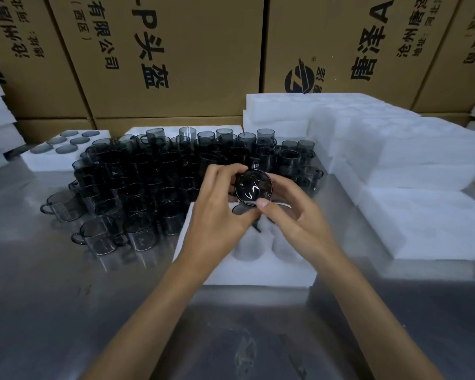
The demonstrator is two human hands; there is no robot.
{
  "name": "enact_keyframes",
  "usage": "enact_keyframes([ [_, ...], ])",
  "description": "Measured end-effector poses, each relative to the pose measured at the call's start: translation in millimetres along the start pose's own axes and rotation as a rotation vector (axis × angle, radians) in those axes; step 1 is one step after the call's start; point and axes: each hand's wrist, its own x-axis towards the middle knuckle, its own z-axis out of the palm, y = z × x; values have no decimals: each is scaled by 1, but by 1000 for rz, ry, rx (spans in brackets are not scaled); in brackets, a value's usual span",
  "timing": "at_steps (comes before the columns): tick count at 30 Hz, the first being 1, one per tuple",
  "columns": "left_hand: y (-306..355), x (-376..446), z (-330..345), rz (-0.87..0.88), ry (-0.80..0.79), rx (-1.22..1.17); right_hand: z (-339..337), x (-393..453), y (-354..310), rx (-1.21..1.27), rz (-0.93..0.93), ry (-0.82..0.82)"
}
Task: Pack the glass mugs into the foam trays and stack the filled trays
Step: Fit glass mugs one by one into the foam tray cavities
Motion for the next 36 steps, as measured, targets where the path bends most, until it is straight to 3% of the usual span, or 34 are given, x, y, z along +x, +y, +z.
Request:
enact_keyframes([
  [6,-9,-9,-6,-104,-175,-140,0,4,3,1,45,145],
  [10,-15,-10,-20,-193,-312,-259,0,1,-1,6,78,132],
  [20,-24,1,-54,-315,-655,-29,6,-12,0,-483,18,-22],
  [28,-29,-2,-51,-319,-684,114,5,-10,4,-598,40,-134],
  [36,-31,-2,-55,-265,-653,-1,-7,-5,10,-630,5,-159],
])
